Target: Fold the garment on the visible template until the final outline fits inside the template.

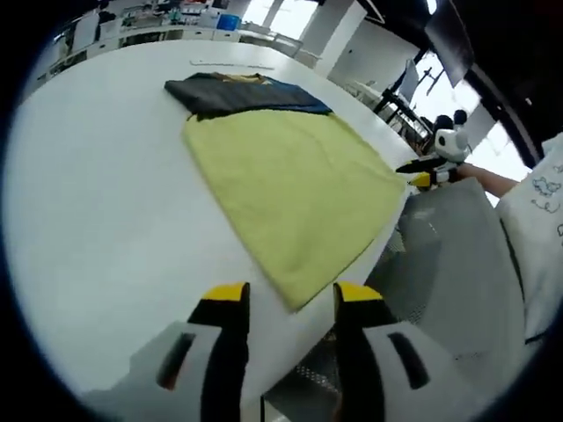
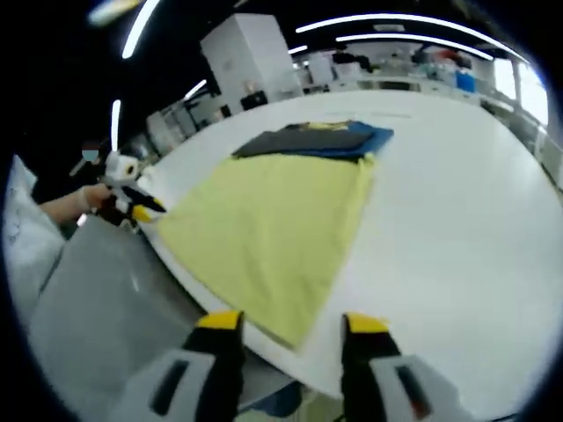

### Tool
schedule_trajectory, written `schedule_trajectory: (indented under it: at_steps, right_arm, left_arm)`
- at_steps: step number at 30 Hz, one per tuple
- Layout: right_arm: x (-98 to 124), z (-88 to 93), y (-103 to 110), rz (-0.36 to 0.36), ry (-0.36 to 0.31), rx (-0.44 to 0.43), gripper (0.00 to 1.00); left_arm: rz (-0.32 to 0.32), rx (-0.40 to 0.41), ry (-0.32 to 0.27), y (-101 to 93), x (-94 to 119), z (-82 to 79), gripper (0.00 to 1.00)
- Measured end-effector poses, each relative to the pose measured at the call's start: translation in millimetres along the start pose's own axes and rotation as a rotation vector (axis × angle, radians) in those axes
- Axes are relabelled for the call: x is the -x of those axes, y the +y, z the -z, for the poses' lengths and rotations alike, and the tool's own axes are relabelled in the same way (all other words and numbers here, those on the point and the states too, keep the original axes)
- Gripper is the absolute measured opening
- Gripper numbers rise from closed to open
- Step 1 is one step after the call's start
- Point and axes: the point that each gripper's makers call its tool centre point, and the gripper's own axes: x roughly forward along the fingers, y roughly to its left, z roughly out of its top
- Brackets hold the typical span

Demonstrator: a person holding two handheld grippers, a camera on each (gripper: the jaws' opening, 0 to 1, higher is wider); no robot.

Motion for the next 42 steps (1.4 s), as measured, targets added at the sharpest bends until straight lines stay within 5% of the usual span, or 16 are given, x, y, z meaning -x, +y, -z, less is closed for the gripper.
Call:
schedule_trajectory:
  at_steps: [14, 20, 28, 42]
  right_arm:
    - [0, 11.8, -3, -0.01, 0.048, -0.096, 0.0]
    - [-1, 11.4, -1, -0.013, 0.046, -0.13, 0.0]
    - [4, 5.7, 1, -0.033, 0.028, -0.179, 0.0]
    - [39, -0.6, 22, -0.091, 0.009, -0.286, 0.0]
  left_arm:
    - [0.007, 0.11, -0.006, 0.6, -12, 8.4, 0.12]
    - [-0.015, 0.16, -0.002, 6.1, -14, 13.8, 0.0]
    - [0.035, 0.229, -0.064, -2.0, -1, 9.1, 0.0]
    - [0.135, 0.302, -0.084, -49.3, 32, 8.9, 0.0]
